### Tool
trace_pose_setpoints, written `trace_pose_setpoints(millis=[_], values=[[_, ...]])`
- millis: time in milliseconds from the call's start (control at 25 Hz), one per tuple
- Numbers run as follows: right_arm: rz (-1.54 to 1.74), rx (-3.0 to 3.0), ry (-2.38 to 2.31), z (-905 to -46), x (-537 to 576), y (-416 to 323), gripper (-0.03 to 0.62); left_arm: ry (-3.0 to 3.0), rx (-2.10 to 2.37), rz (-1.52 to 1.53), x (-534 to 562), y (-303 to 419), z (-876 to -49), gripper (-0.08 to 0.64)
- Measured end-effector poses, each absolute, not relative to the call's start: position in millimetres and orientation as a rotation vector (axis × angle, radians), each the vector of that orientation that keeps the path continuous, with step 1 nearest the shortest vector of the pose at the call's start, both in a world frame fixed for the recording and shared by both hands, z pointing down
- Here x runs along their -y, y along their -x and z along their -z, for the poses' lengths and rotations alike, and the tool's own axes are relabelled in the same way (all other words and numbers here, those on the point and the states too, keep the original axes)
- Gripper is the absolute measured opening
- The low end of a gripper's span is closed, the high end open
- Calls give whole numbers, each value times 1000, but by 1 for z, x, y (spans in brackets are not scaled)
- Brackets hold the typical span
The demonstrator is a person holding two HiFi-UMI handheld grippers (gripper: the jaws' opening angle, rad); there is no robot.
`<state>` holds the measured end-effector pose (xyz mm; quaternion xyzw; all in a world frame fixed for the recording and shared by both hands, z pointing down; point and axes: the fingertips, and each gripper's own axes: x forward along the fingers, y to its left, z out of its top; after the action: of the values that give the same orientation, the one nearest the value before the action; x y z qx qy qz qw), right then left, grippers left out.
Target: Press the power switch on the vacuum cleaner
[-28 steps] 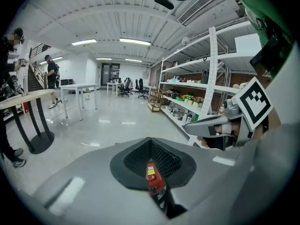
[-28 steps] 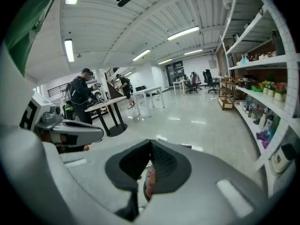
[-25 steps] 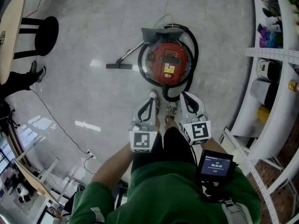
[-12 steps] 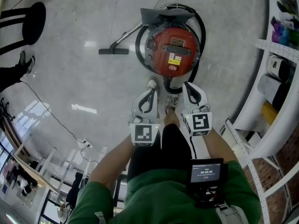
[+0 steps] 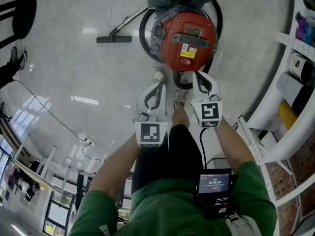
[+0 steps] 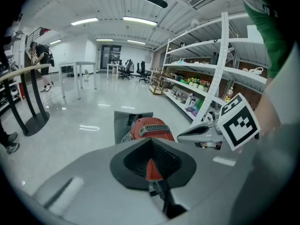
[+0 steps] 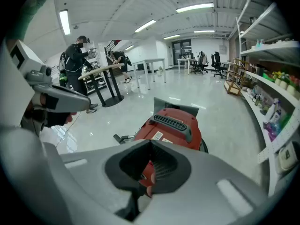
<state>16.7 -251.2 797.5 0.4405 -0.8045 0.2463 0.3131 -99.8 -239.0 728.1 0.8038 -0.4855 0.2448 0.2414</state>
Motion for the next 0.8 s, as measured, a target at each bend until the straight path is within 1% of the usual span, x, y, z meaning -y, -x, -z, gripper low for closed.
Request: trace_pose_setpoints(millis=[400, 800], values=[[-696, 2025, -1077, -867, 252, -16, 3, -2140, 1327, -675, 228, 115, -751, 7], [-694, 2020, -1066, -876, 253, -15, 3, -2125, 1333, -678, 224, 118, -758, 7]])
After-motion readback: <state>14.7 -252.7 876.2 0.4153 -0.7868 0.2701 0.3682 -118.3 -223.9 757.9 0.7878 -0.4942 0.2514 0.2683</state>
